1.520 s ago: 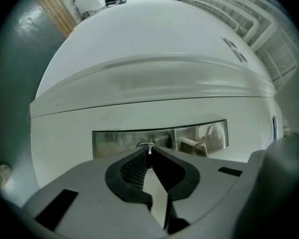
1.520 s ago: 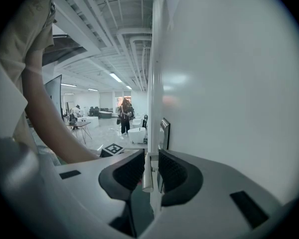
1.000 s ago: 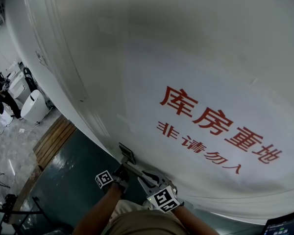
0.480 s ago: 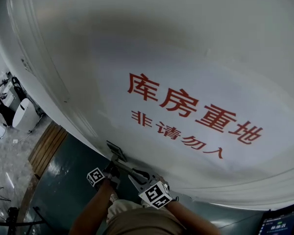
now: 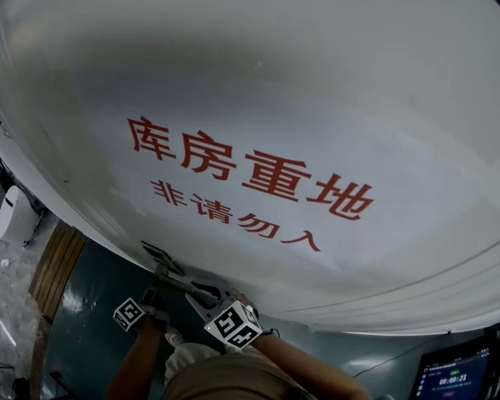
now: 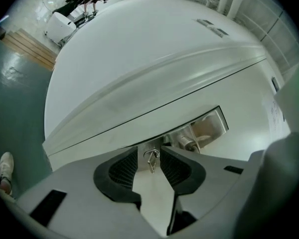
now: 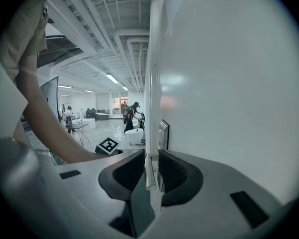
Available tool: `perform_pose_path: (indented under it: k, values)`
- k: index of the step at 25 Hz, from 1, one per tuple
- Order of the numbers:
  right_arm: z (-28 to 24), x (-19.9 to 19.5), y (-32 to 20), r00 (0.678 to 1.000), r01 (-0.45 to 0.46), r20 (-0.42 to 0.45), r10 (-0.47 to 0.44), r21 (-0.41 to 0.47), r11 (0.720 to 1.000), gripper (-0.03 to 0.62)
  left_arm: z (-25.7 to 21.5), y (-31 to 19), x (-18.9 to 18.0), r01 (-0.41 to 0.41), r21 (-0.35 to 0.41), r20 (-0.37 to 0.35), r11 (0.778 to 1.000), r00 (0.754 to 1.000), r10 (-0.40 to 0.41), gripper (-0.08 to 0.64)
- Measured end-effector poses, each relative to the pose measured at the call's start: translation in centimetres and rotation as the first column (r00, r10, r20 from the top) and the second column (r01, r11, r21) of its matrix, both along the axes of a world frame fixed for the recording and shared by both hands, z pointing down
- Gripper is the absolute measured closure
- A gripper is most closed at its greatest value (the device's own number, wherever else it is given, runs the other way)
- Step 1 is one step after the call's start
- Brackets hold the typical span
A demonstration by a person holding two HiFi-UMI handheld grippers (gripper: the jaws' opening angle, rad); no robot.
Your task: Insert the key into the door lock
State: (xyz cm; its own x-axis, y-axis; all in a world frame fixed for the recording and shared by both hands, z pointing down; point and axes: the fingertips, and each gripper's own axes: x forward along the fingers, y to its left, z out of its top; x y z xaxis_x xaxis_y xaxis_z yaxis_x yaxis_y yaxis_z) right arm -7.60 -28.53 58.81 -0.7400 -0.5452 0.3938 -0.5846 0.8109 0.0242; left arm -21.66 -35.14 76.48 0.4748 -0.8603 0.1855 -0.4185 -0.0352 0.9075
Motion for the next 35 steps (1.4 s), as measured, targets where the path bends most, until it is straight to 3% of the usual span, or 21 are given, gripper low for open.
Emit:
perform_pose_path:
  k: [5, 9, 13, 17, 20, 24, 29, 32, 35]
  values:
    - [0.0, -0.2, 0.3, 1.0, 0.006, 0.001, -0.006, -0.002, 1.0, 0.5, -1.3, 1.1, -0.9, 0.006, 0.038, 0.057, 0.999, 0.998, -0.008, 0.428]
    - [0.0, -0.2, 0.5, 1.0, 0.009, 0.003, -0.009, 0.001, 1.0, 0.5, -3.4, 1.8, -0.7, -0.045, 0.097, 0.21, 0.994, 0.977, 0.024, 0.428]
    - [-0.2, -0.3, 0.3, 1.0, -0.002, 0.011, 0.001, 0.013, 1.0, 0.5, -6.2, 2.2, -0.4, -0.118, 0.157, 0.422, 0.98, 0.905, 0.041, 0.428]
    - [-0.4, -0.3, -0.1, 0.999, -0.024, 0.028, 0.023, 0.018, 1.0, 0.5, -8.6, 3.0, 0.9, -0.195, 0.193, 0.562, 0.962, 0.825, 0.054, 0.428]
    - [-0.4, -0.5, -0.2, 0.999, -0.026, 0.025, 0.025, 0.023, 0.999, 0.5, -9.7, 3.8, 1.8, -0.239, 0.206, 0.623, 0.949, 0.78, 0.061, 0.428]
    - [-0.2, -0.8, -0.4, 0.999, -0.033, 0.025, 0.032, 0.035, 0.999, 0.5, -10.5, 4.9, 2.7, -0.285, 0.209, 0.669, 0.935, 0.74, 0.076, 0.428]
    - [1.1, -1.2, -0.6, 0.999, -0.037, 0.013, 0.036, 0.042, 0.998, 0.5, -9.8, 6.0, 2.4, -0.32, 0.156, 0.767, 0.934, 0.636, 0.09, 0.428]
    - [2.0, -1.2, -0.6, 0.999, -0.035, -0.003, 0.035, 0.041, 0.999, 0.5, -9.8, 6.5, 1.8, -0.307, 0.146, 0.778, 0.941, 0.623, 0.083, 0.428]
    - [3.4, -1.2, -0.6, 0.999, -0.04, -0.02, 0.04, 0.029, 0.999, 0.5, -9.9, 7.0, 1.7, -0.308, 0.138, 0.766, 0.941, 0.635, 0.095, 0.428]
